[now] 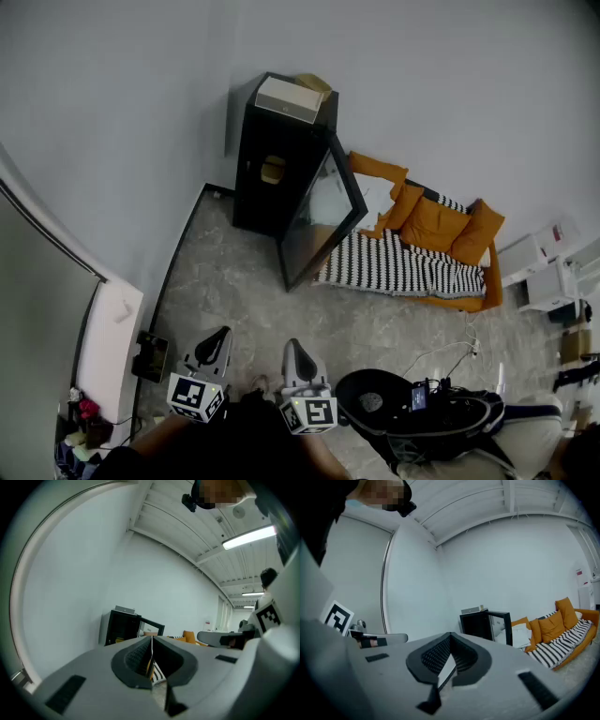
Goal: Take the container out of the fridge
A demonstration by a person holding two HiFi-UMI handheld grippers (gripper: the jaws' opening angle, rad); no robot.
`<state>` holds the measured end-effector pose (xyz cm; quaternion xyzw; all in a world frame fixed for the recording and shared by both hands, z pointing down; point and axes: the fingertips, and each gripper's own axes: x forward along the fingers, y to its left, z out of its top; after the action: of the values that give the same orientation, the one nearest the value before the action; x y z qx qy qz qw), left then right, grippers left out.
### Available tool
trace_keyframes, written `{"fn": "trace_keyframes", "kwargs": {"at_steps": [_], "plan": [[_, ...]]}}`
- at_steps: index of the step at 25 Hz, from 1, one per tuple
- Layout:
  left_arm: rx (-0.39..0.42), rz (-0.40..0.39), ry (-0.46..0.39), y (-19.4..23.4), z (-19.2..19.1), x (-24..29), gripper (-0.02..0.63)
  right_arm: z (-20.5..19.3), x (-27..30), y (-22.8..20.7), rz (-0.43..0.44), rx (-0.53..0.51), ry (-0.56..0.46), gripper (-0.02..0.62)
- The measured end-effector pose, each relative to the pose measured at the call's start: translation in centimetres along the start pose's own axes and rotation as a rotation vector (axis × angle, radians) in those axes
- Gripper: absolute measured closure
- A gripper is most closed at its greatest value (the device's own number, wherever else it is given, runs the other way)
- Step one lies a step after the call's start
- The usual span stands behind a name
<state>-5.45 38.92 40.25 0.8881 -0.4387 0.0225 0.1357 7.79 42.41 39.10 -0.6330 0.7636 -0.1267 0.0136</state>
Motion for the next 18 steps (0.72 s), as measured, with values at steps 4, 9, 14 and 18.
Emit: {"fn": "trace_keyframes", "kwargs": {"at_steps": [4,9,14,18], "plan": [[-0.001,-0.008,-0.002,0.0,-0.1,-0.7,0.600,-0.4,-0.4,0.6,-0.001,-0.002,-0.001,0.595],[-0.009,-0.024,0.000,0.1,-0.2,-1.1,0.600,-0.6,-0.5,1.1,-0.009,0.002,-0.001,0.595],[-0.018,-0.034,0.005,0.5,-0.3,-1.4,0.600,-0.9,-0.2,1.4,-0.022,0.033,0.001,0.595],[-0.031,-0.038,0.005,1.5,-0.1,-1.9,0.600,-1.1,0.2,2.3,-0.031,0.031,-0.001,0.595]]}}
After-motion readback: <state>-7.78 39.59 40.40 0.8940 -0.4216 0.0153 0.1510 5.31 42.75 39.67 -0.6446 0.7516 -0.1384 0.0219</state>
